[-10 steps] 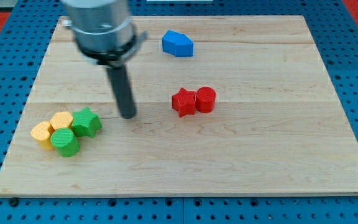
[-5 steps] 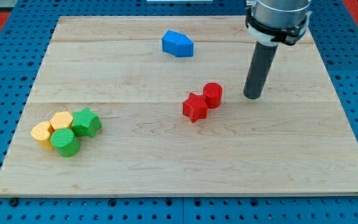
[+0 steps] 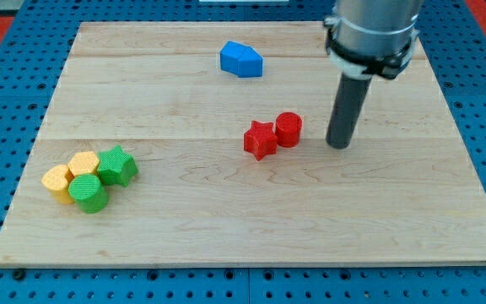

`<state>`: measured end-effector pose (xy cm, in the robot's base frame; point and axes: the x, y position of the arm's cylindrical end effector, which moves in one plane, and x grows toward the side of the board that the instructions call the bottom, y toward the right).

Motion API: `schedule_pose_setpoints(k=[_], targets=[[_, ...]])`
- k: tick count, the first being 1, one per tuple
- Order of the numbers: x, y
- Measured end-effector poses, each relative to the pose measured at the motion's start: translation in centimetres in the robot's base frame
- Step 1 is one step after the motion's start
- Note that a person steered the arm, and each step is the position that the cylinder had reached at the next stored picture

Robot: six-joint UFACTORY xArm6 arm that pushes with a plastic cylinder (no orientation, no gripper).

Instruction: Push the red blocks into the green star

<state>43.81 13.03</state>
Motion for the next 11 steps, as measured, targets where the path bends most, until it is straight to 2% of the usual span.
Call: schedule_pose_setpoints(k=[1, 2, 3, 4, 5, 6, 8, 10, 11], targets=[[-1.1, -3.1], [-0.7, -9.5], [1.7, -14.9], [4.2, -16.0], [4.5, -20.7], [5.3, -17.8], [6.2, -24.2], [1.8, -10.4], [-0.3, -12.6]])
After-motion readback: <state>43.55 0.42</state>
